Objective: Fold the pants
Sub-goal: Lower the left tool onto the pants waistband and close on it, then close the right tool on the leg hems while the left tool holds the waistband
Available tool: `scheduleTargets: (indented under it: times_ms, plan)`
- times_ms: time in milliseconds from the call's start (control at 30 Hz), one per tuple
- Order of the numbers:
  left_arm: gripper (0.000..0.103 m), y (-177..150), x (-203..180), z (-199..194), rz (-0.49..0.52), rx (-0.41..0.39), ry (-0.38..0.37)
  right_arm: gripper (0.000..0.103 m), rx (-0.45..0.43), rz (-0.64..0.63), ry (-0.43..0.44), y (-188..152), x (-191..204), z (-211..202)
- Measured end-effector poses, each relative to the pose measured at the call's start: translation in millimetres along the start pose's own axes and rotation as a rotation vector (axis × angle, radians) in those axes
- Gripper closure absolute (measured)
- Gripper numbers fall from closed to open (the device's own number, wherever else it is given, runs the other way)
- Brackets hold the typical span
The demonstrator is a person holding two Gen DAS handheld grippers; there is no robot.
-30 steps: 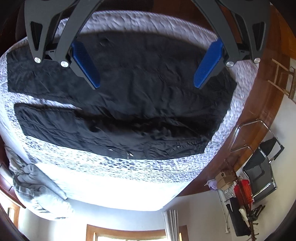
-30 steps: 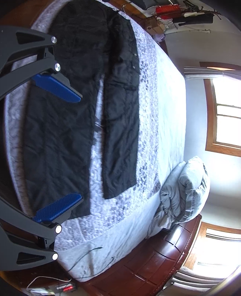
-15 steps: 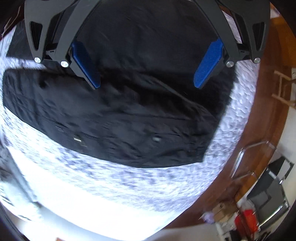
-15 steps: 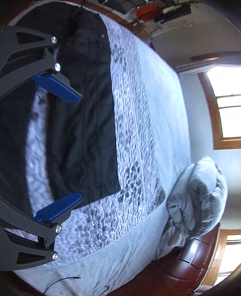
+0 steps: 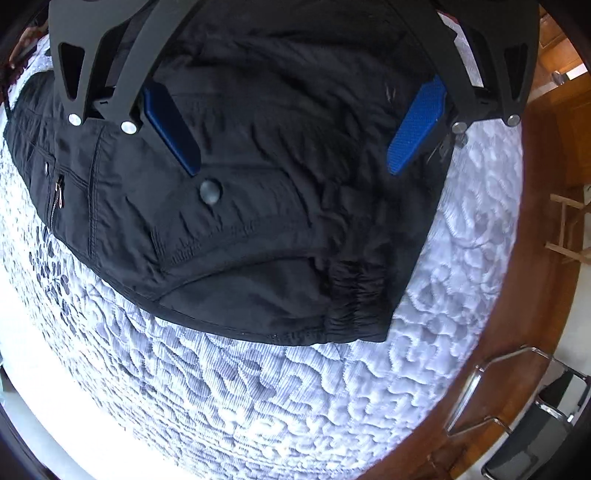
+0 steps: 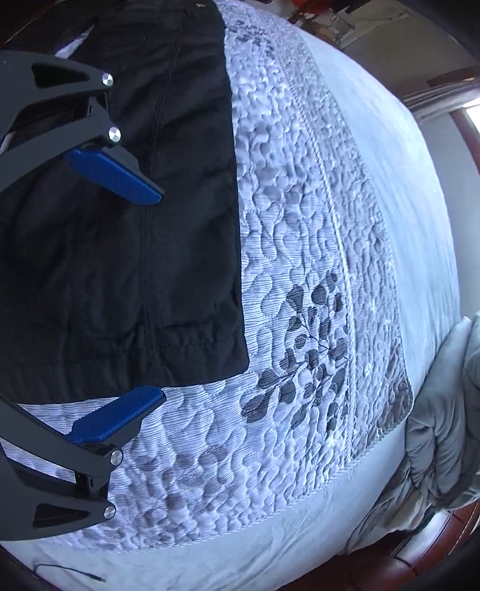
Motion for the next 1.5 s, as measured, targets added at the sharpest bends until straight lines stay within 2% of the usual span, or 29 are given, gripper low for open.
scheduleTargets:
  times_ms: [67, 167, 233, 300, 333, 400, 433, 467, 500, 600, 833, 1000, 1067, 1133, 1200, 1233, 1333, 1500]
  plan:
    - [0.003, 3.2, -1.2, 7.0, -0.001, 0.03, -0.03, 0.003, 0.007, -0.009, 0.001, 3.1, 0.6, 5.6]
    - [0.004, 2.9, -5.4, 15.3, 0.033, 0.048, 0.001, 0.003, 0.006, -0.017, 0.009, 5.5, 0.4, 7.8]
    - [0.009, -0.6, -11.5, 16.1, 0.072, 0.037, 0.024, 0.003, 0.004, -0.011, 0.015, 6.8, -2.4, 7.4]
    - [0.03, -3.5, -17.1, 16.0, 0.091, 0.022, 0.027, 0.003, 0.006, -0.002, 0.014, 8.9, -6.6, 8.0]
    - [0.034, -5.0, -24.0, 13.5, 0.106, 0.013, 0.024, 0.003, 0.007, 0.01, 0.015, 9.2, -10.2, 8.4]
    - [0.05, -11.2, -33.9, 9.4, 0.131, -0.004, 0.036, 0.003, 0.012, 0.023, 0.017, 11.4, -14.7, 9.7]
    - [0.054, -12.6, -40.3, 7.0, 0.153, -0.014, 0.046, 0.003, 0.012, 0.033, 0.023, 11.9, -18.2, 9.6]
    - [0.064, -11.9, -44.7, 6.8, 0.162, -0.017, 0.05, 0.003, 0.01, 0.042, 0.03, 12.0, -20.7, 9.3]
    - [0.081, -12.7, -48.8, 3.8, 0.173, -0.031, 0.079, 0.003, 0.01, 0.049, 0.035, 12.4, -23.4, 9.2]
    - [0.086, -11.5, -58.7, -2.9, 0.172, -0.051, 0.067, 0.003, 0.025, 0.057, 0.051, 15.4, -32.2, 12.1]
    - [0.086, -11.6, -65.5, 0.2, 0.163, -0.068, 0.066, 0.004, 0.057, 0.083, 0.022, 25.8, -58.9, 23.6]
    - [0.088, -6.9, -51.1, 7.2, 0.171, -0.075, 0.078, 0.004, 0.091, 0.086, 0.073, 34.9, -61.7, 36.2]
    - [0.09, -4.9, -45.9, 8.0, 0.174, -0.077, 0.083, 0.01, 0.087, 0.066, 0.066, 41.3, -54.0, 39.0]
    - [0.09, -0.4, -44.2, 8.9, 0.18, -0.08, 0.088, 0.036, 0.088, 0.037, 0.061, 47.0, -42.4, 39.8]
    - [0.09, -1.5, -46.9, 7.0, 0.181, -0.086, 0.097, 0.052, 0.1, 0.006, 0.052, 49.6, -31.8, 38.7]
    - [0.09, -2.6, -48.1, 6.0, 0.175, -0.094, 0.103, 0.057, 0.096, -0.024, 0.01, 49.5, -26.0, 36.6]
    - [0.09, -7.7, -56.3, 2.9, 0.205, -0.12, 0.129, 0.072, 0.078, -0.105, -0.06, 46.6, -15.3, 28.0]
    - [0.092, -15.7, -58.5, -9.7, 0.19, -0.175, 0.116, 0.078, 0.02, -0.125, -0.064, 45.4, -12.0, -1.4]
Point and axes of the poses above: each gripper's, at about its wrist camera, not at the fingertips, and z roughly the way its jaws point, x to its left, y to its top, the point moved 2 cm from there along z, roughly the way its jaws point, and after that the axes turned 2 degrees about x, right-handed, at the moved point
